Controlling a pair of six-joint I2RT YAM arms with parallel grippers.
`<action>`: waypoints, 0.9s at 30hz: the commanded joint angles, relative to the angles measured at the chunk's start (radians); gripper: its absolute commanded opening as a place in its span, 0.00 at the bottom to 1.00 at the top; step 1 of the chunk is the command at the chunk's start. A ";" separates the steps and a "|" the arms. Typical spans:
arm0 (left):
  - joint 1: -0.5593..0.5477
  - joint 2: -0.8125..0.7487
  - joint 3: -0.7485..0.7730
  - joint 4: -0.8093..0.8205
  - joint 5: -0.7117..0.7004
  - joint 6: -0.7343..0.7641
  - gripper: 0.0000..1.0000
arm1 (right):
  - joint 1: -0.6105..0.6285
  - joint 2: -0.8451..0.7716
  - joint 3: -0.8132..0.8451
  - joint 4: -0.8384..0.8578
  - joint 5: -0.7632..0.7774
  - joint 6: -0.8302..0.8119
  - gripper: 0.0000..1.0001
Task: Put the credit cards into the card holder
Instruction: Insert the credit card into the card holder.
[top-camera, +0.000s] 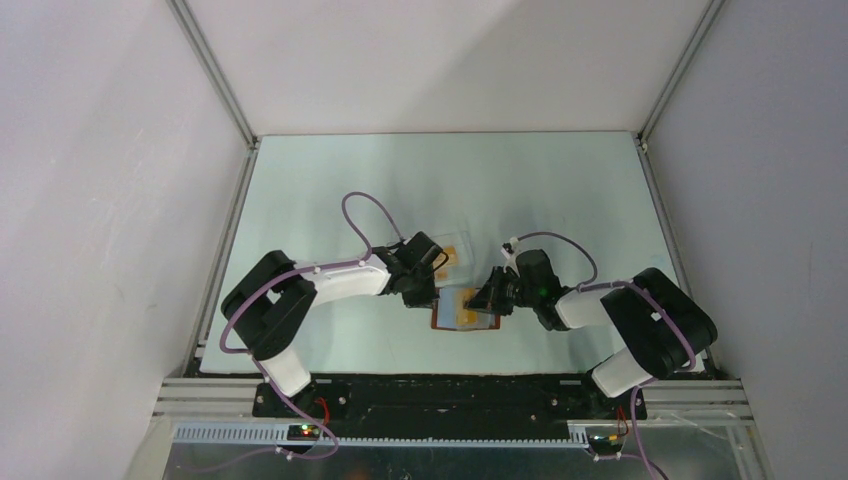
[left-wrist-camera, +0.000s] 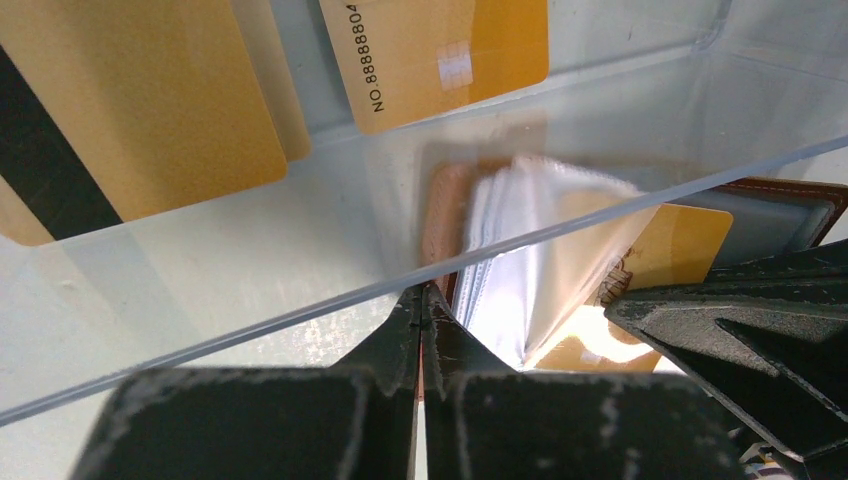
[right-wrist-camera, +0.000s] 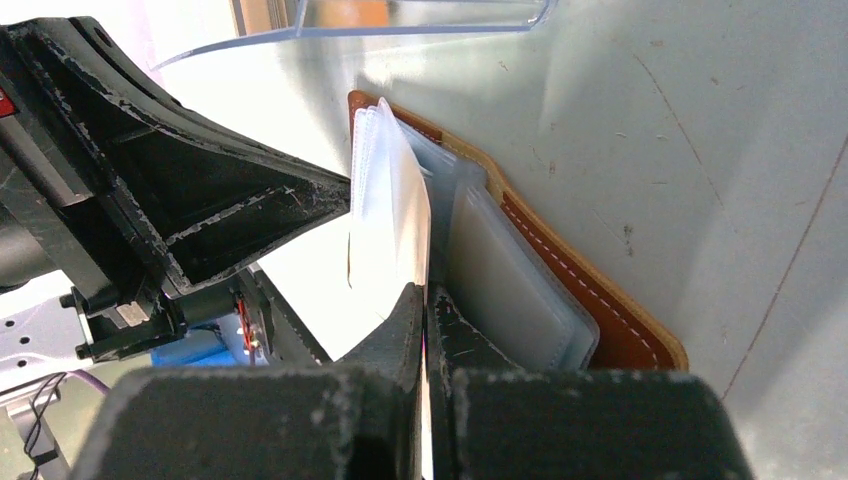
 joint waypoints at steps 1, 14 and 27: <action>-0.019 0.047 -0.010 -0.033 0.006 0.004 0.00 | 0.011 -0.005 -0.010 0.021 0.099 -0.013 0.00; -0.019 0.048 -0.010 -0.032 0.007 0.005 0.00 | -0.013 -0.089 -0.023 -0.047 0.147 -0.087 0.00; -0.019 0.060 -0.001 -0.032 0.012 0.009 0.00 | -0.042 -0.144 0.002 -0.176 0.094 -0.270 0.00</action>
